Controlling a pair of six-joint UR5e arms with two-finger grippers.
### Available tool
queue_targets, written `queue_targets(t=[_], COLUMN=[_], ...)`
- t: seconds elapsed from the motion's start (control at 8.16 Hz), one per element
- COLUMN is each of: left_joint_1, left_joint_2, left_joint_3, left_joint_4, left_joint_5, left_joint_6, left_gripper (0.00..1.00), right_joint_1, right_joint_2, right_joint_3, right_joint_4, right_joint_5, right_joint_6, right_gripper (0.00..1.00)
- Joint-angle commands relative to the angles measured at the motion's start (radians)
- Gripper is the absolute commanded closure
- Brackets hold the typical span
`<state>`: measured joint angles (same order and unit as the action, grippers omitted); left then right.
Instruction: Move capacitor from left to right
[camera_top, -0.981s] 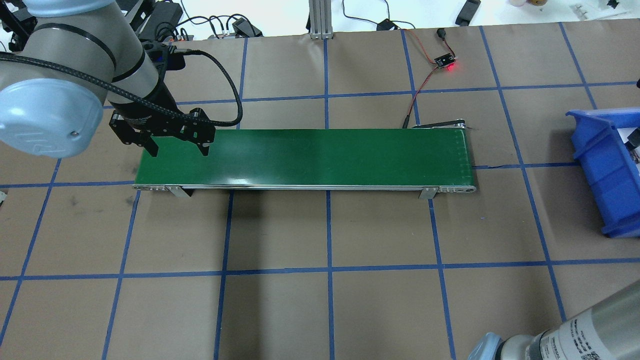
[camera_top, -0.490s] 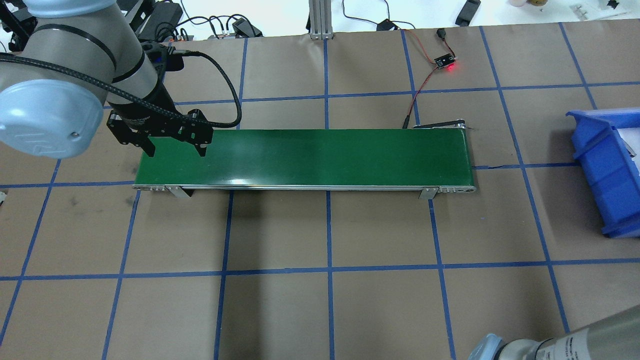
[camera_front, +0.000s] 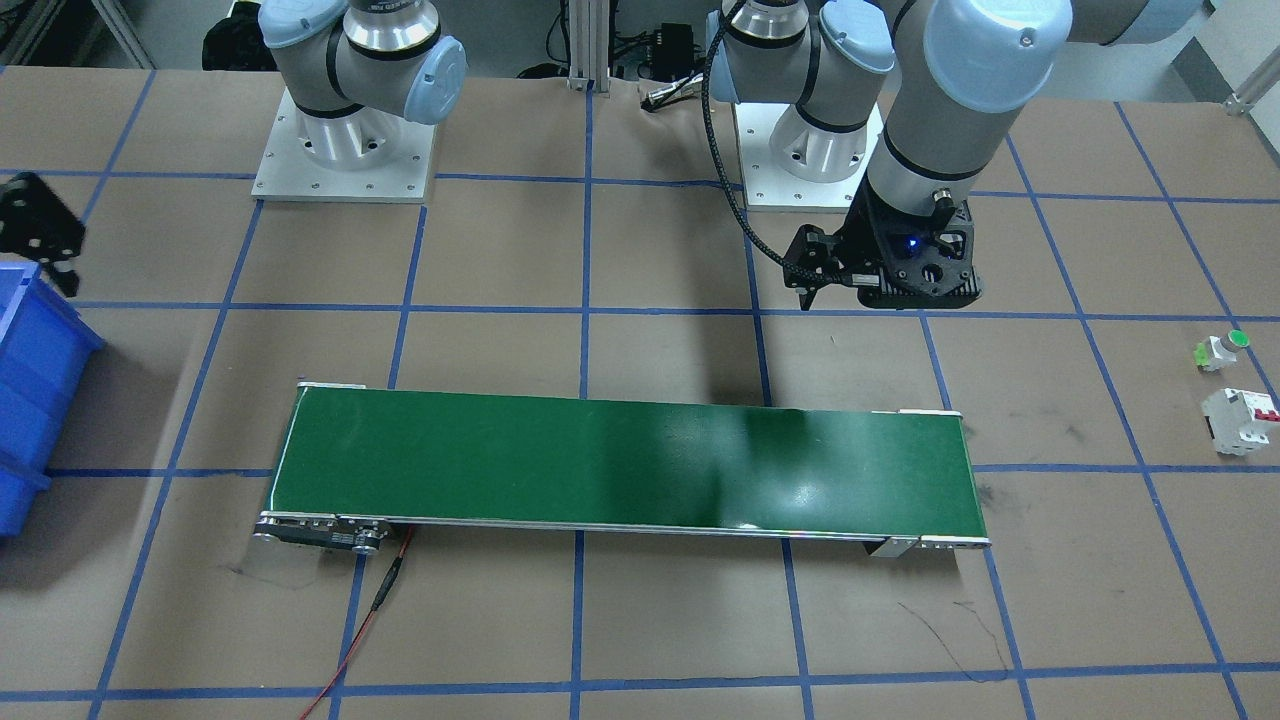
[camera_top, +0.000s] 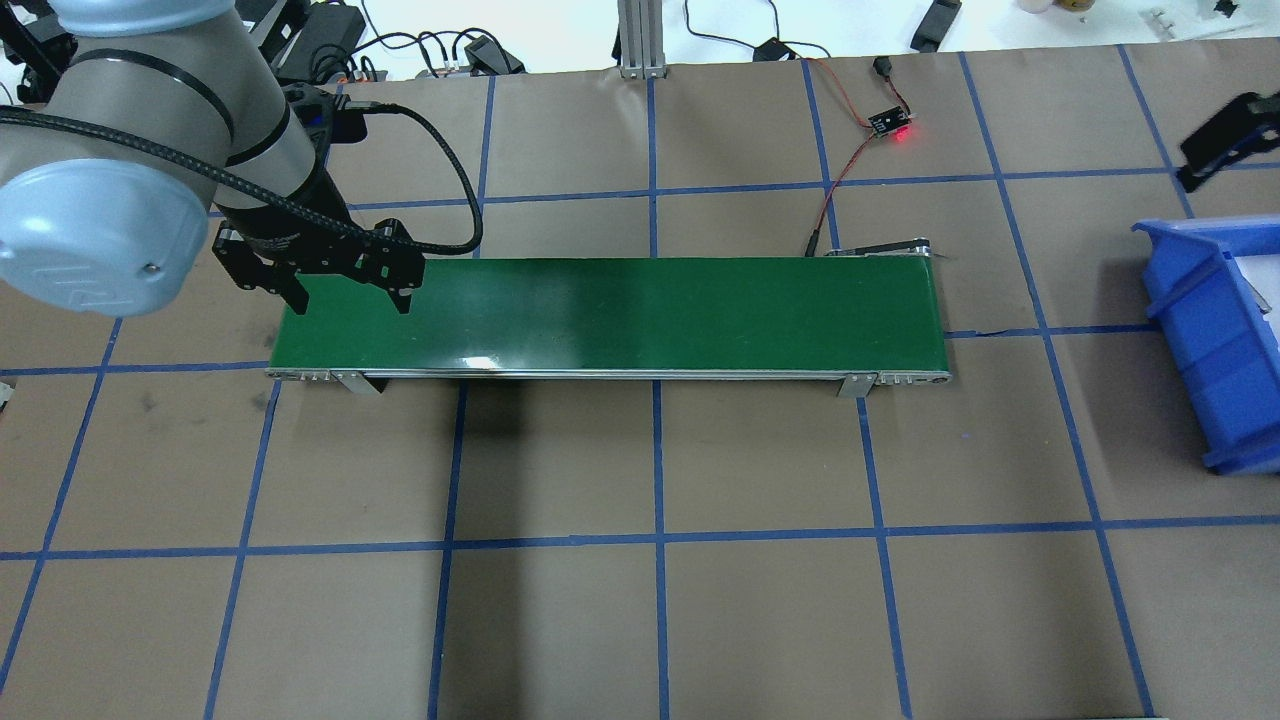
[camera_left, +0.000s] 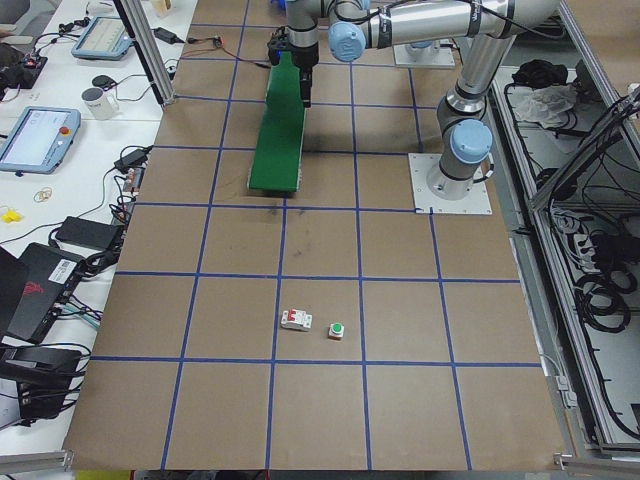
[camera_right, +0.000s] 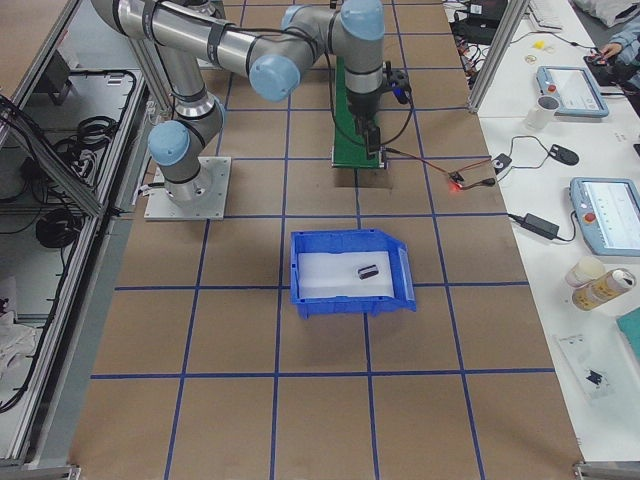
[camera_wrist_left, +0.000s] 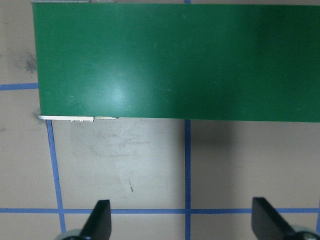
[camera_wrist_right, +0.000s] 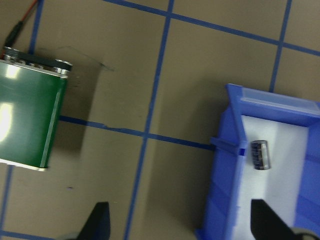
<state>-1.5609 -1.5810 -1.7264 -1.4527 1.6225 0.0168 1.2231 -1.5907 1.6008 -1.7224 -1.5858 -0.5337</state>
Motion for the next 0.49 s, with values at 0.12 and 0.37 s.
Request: queue_targets(t=[0.12,0.37], left_joint_1=[-0.001,-0.001], left_joint_2=[0.0,0.004], left_joint_3=[0.004,0.004], left_joint_4=[0.0,0.0], left_joint_5=[-0.001,0.0], left_joint_6=[-0.001,0.005], left_gripper=[0.0,0.0], right_joint_1=[0.417,0.455], right_joint_2=[-0.008,0.008], right_joint_3=[-0.007,-0.007], right_joint_4=[0.027,0.03], right_joint_5=[-0.046,-0.033], right_joint_6=[0.439,0.549], right_gripper=[0.0,0.0])
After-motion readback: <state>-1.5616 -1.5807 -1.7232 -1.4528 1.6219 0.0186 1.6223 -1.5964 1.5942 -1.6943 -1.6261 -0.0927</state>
